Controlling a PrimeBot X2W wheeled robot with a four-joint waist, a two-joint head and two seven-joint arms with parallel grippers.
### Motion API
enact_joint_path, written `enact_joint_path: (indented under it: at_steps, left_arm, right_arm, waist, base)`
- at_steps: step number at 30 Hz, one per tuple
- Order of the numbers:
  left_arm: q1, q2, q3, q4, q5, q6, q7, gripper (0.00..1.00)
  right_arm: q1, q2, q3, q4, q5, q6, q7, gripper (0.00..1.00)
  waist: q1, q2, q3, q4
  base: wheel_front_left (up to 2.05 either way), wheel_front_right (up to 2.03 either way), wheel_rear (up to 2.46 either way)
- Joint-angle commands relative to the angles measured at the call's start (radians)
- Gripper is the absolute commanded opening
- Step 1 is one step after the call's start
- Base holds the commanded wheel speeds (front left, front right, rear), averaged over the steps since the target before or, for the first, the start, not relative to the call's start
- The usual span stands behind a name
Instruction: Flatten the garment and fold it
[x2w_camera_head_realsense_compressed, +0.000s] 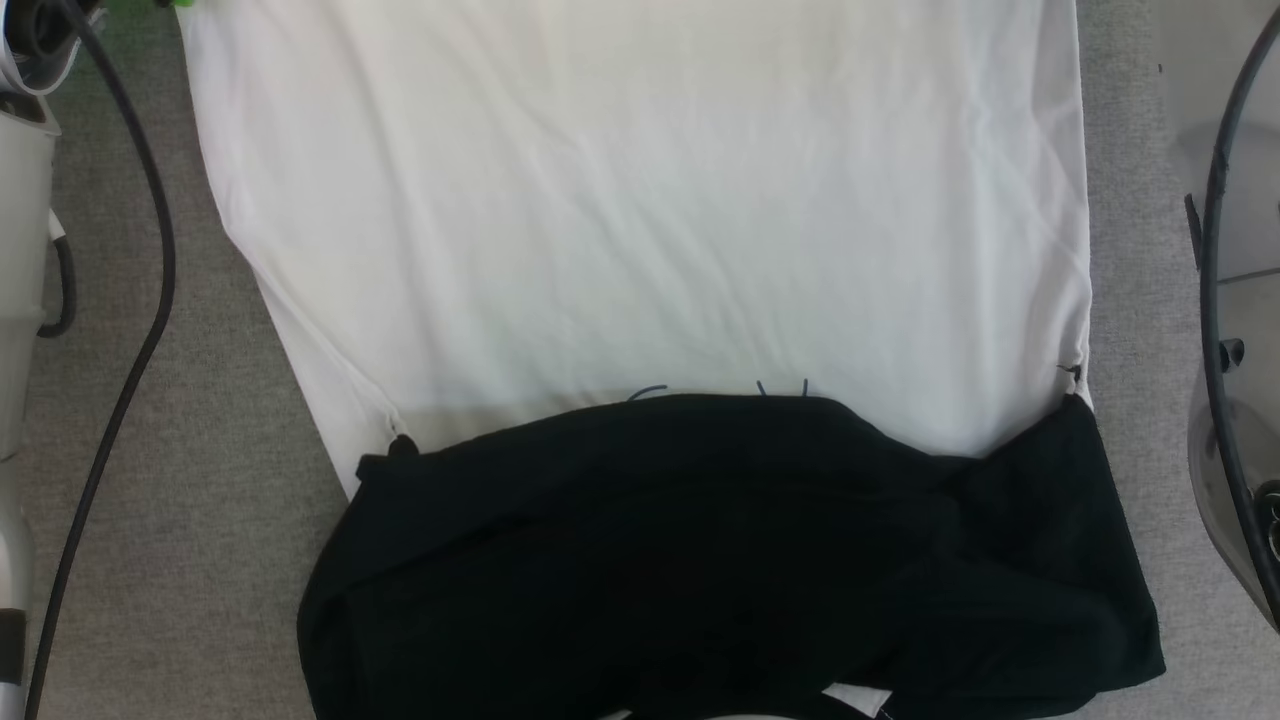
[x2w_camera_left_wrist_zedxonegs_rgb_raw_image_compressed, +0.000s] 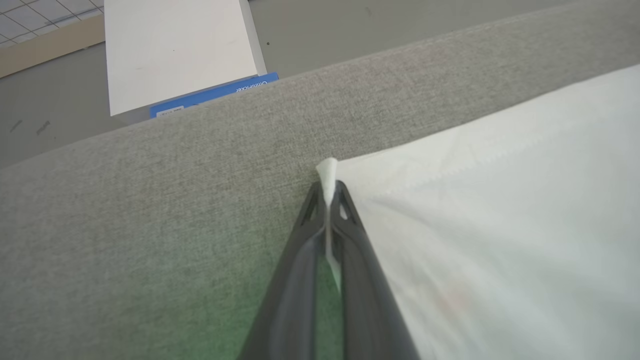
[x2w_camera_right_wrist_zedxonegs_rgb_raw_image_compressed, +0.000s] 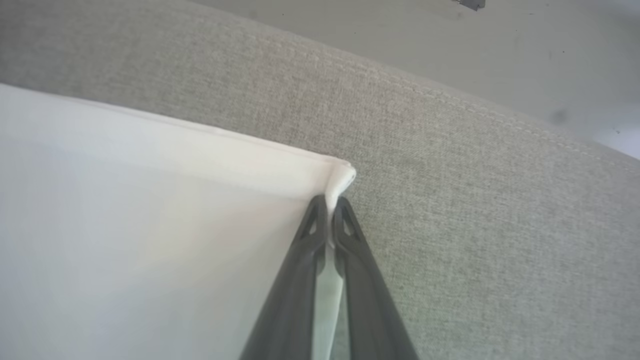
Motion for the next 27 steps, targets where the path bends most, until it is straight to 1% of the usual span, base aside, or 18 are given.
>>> enact_joint_path:
  at_steps: [1, 3, 6, 10, 12, 15, 18, 22, 27]
  left_arm:
    - [0.005, 0.006, -0.002, 0.02, -0.004, -0.001, 0.0, 0.0]
    - [0.003, 0.007, -0.002, 0.022, 0.002, 0.0, -0.018, 0.0]
    - [0.003, 0.01, 0.003, 0.024, 0.011, -0.002, -0.081, 0.0]
    - [0.032, 0.017, 0.007, 0.026, 0.019, -0.028, -0.217, 0.0]
    - [0.049, 0.023, 0.011, 0.03, 0.022, -0.036, -0.283, 0.0]
    - [0.071, 0.023, 0.017, 0.041, 0.028, -0.042, -0.378, 0.0]
    - [0.111, 0.012, 0.014, 0.06, 0.022, -0.047, -0.439, 0.0]
    - [0.184, -0.005, -0.003, 0.075, -0.007, -0.061, -0.477, 0.0]
    - [0.305, -0.018, -0.033, 0.051, -0.049, -0.078, -0.536, 0.0]
  right_arm:
    - [0.043, -0.009, -0.008, 0.006, -0.015, -0.002, 0.017, 0.0]
    - [0.05, -0.009, -0.013, -0.024, -0.013, -0.002, 0.0, 0.0]
    - [0.07, -0.009, 0.005, -0.08, 0.014, -0.002, -0.085, 0.0]
    - [0.124, -0.009, 0.057, -0.13, 0.041, -0.002, -0.243, 0.0]
    - [0.147, -0.009, 0.069, -0.145, 0.042, -0.002, -0.317, 0.0]
    - [0.179, -0.009, 0.07, -0.146, 0.053, -0.002, -0.398, 0.0]
    - [0.219, -0.009, 0.075, -0.123, 0.063, -0.002, -0.428, 0.0]
    - [0.275, -0.011, 0.078, -0.103, 0.085, -0.002, -0.457, 0.0]
    - [0.373, -0.04, 0.116, -0.11, 0.143, -0.002, -0.504, 0.0]
  waist:
    - [0.0, 0.0074, -0.001, -0.001]
    - [0.0, 0.0074, -0.002, -0.002]
    - [0.0, 0.0074, -0.011, -0.005]
    - [0.0, 0.0074, -0.055, -0.006]
    - [0.0, 0.0074, -0.081, -0.006]
    - [0.0, 0.0074, -0.128, -0.004]
    - [0.0, 0.0074, -0.186, 0.003]
    - [0.0, 0.0074, -0.268, 0.017]
    - [0.0, 0.0074, -0.378, 0.043]
  base:
    - [0.0, 0.0, 0.0]
    - [0.0, 0.0, 0.0]
    - [0.0, 0.0, 0.0]
    - [0.0, 0.0, 0.0]
    - [0.0, 0.0, 0.0]
    - [0.0, 0.0, 0.0]
    - [0.0, 0.0, 0.0]
    - [0.0, 0.0, 0.0]
    - [0.0, 0.0, 0.0]
